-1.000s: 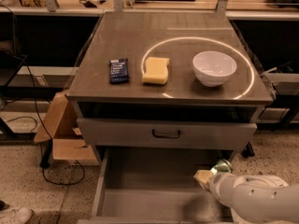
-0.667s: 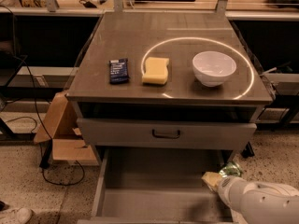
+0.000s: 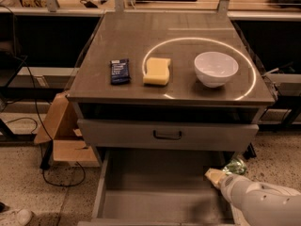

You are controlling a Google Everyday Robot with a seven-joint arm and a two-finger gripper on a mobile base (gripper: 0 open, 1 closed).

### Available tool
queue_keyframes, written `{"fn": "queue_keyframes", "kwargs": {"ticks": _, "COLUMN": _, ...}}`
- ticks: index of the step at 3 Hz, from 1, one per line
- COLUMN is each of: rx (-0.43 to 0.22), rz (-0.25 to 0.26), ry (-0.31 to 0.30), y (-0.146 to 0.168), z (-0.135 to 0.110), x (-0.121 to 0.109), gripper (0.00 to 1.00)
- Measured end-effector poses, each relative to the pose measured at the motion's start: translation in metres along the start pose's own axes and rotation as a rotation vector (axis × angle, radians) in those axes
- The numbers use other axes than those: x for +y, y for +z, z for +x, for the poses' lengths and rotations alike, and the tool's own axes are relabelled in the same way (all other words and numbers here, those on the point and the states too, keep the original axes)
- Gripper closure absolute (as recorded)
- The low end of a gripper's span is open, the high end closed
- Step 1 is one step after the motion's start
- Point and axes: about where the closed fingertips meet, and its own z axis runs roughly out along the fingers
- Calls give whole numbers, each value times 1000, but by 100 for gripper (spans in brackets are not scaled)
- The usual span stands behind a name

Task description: Pick green can from middle drawer and place on counter

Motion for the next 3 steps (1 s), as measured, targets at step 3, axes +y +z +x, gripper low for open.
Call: {"fn": "queue_keyframes", "kwargs": {"ticks": 3, "rx": -314, "rz": -168, "ry": -64, "y": -55, "z": -55, "x": 27, "gripper": 100}}
